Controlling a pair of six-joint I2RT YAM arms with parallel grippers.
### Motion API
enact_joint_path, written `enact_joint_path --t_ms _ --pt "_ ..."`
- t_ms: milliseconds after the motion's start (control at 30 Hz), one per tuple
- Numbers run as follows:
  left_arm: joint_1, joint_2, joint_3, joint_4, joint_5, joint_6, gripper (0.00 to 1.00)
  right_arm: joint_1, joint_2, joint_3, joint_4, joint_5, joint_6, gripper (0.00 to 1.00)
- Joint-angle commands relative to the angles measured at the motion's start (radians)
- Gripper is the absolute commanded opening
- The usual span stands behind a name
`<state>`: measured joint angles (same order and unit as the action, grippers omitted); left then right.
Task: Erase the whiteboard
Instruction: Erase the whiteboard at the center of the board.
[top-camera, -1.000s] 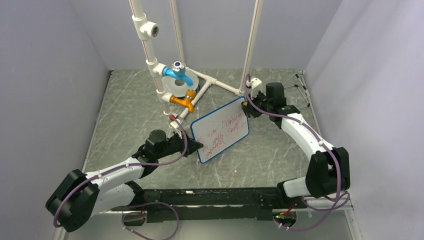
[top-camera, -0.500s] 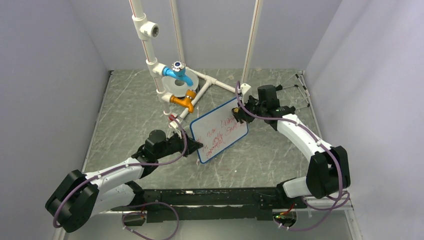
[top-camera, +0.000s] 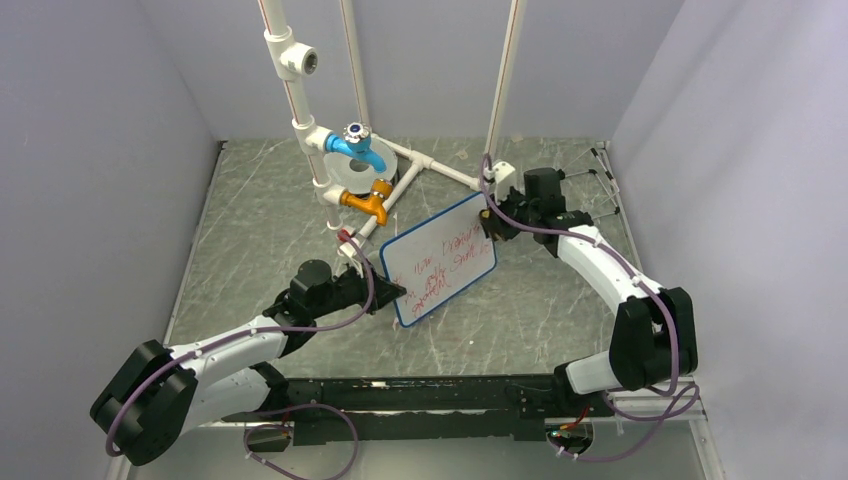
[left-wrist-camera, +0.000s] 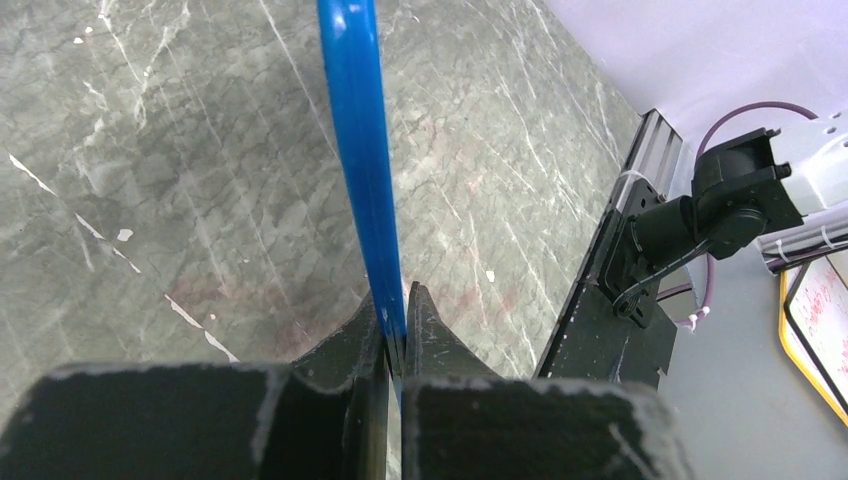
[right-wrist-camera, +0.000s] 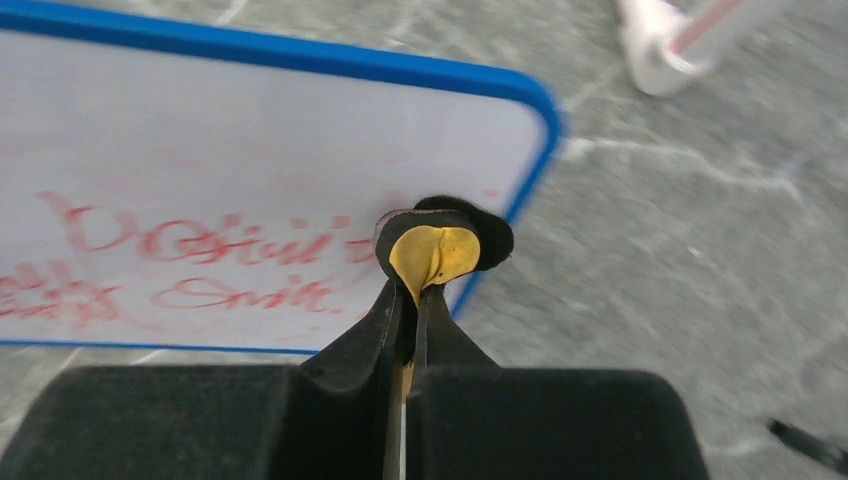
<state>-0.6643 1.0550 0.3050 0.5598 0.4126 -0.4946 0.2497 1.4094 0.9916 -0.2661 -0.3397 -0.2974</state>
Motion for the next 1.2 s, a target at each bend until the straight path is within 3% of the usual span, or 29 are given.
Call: enact_joint_path --t_ms 0,100,333,433,633,733,1000,1167 --pt "-0.010 -0.037 0.008 0.110 0.066 0.024 0.00 0.083 -0.010 0.009 -0.013 -0.186 -0.042 0.00" --pt "-0.010 -0.047 0.006 0.100 0.060 0.027 0.00 0.088 -0.016 0.017 -0.006 -0.180 -0.017 0.00" --pt "-0.010 -0.033 0.012 0.108 0.070 0.024 0.00 -0.011 -0.025 -0.001 0.088 0.099 0.096 0.00" --pt "-0.010 -0.023 0.016 0.113 0.076 0.025 0.00 -0.018 -0.025 -0.005 0.084 0.091 0.083 0.00" --pt "-0.010 -0.026 0.013 0.117 0.078 0.018 0.00 0.043 -0.008 0.007 0.008 -0.185 0.011 0.00" --pt "-0.010 -0.033 0.012 0.112 0.075 0.019 0.00 0.095 -0.022 0.012 0.002 -0.220 -0.006 0.00" --pt "-0.010 -0.023 0.016 0.116 0.083 0.018 0.00 0.003 -0.050 0.004 0.098 0.065 0.104 0.00" --pt "-0.009 -0.012 0.019 0.123 0.092 0.018 0.00 -0.018 -0.051 -0.007 0.099 0.069 0.084 0.00"
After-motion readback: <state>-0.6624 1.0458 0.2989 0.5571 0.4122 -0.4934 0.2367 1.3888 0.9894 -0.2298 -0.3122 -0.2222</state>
